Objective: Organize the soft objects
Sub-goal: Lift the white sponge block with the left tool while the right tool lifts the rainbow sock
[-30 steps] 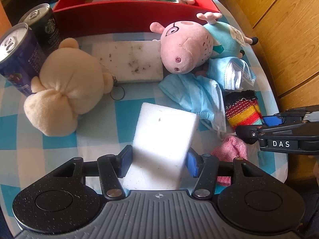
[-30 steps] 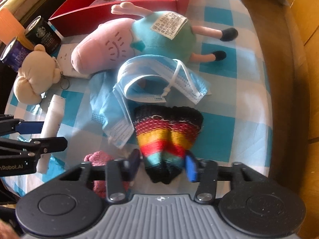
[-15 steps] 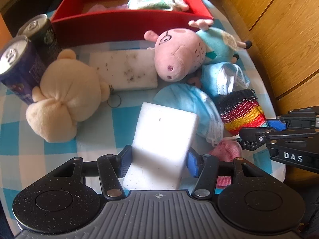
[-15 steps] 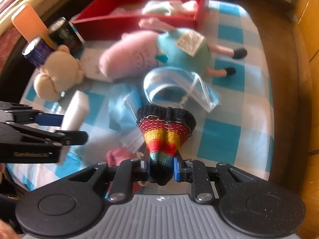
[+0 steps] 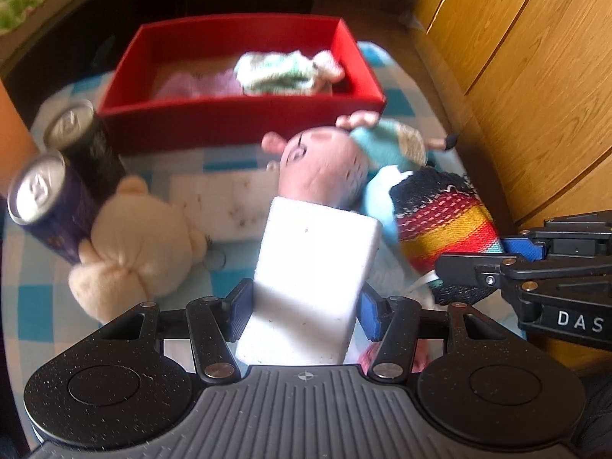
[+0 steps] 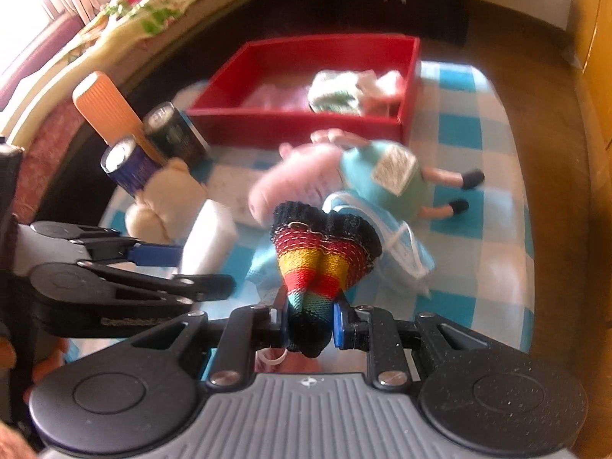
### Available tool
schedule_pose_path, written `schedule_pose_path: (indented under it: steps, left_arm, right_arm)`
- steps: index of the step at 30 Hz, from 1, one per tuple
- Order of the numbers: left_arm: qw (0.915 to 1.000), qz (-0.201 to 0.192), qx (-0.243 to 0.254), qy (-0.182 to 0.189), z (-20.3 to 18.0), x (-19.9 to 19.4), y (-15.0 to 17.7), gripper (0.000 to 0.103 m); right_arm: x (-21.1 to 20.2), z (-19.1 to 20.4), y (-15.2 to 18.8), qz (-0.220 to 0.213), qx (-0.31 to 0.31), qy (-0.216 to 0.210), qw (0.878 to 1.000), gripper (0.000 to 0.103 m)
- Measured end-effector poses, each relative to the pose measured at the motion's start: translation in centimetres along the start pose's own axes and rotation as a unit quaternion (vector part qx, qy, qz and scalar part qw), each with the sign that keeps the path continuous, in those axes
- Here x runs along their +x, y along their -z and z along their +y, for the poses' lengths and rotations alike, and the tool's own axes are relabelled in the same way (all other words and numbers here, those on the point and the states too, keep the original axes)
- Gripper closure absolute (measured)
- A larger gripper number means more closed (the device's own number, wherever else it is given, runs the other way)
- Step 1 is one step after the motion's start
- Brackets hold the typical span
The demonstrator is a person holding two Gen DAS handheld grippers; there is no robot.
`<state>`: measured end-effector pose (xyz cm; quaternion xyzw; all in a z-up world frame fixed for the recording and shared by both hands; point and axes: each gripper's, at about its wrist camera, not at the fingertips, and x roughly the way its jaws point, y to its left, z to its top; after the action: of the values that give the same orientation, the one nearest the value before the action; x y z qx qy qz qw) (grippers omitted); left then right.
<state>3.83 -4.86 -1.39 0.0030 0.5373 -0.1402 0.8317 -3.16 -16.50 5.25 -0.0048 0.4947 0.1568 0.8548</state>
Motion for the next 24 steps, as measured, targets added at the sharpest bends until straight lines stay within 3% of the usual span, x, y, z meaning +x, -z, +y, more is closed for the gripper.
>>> schedule_pose_path:
  steps: [6,9,12,14,17,19,20,22,24]
  left_arm:
    - [0.9995,-0.03,-0.009,0.008,0.3,-1.7,-1.0,0.046]
    - [0.9995,-0.028,-0.015,0.005,0.8,-1.5,-1.0,0.046]
    - [0.9996,-0.02,-0.02,0.005,1.1,-1.1,-0.6,0.046]
    - [0.9995,-0.023,-0.022,0.006,1.2,-1.3,-0.7,0.046]
    - [0.9991,-0.029,-0.026,0.017,1.3,-1.8,-0.9,0.045]
    - [0.9991,-0.029,-0.025,0.016,1.1,-1.8,-0.9,0.045]
    - [0.9992,-0.028,-0.024,0.017,1.1,-1.8,-0.8,0.045]
    - [0.9993,-0.026,-0.022,0.018,1.1,-1.7,-0.6,0.045]
    - [0.9994,-0.024,-0.021,0.017,1.1,-1.6,-0.4,0.045]
  right_arm:
    - [-2.3,0.3,-1.2,-0.028,0.003,-0.038,0.999,0.103]
    - [-2.0,-0.1,-1.1,-0.028,0.0,-0.012,1.0,0.103]
    - [-1.5,-1.7,-0.4,-0.002,0.042,-0.065,0.997,0.103]
    - [-1.8,-1.7,-0.2,-0.016,0.031,-0.028,0.999,0.103]
    - [-2.4,-2.6,-0.6,-0.005,0.05,-0.095,0.994,0.103]
    - [-2.5,-1.4,-0.4,-0.03,-0.001,0.005,1.0,0.103]
    - [-2.3,-1.2,-0.2,-0.031,-0.014,0.031,0.999,0.103]
    - [-1.5,-2.2,0.2,-0.005,0.018,-0.009,1.0,0.103]
    - [-1.1,-2.4,1.0,-0.004,0.005,0.022,1.0,0.103]
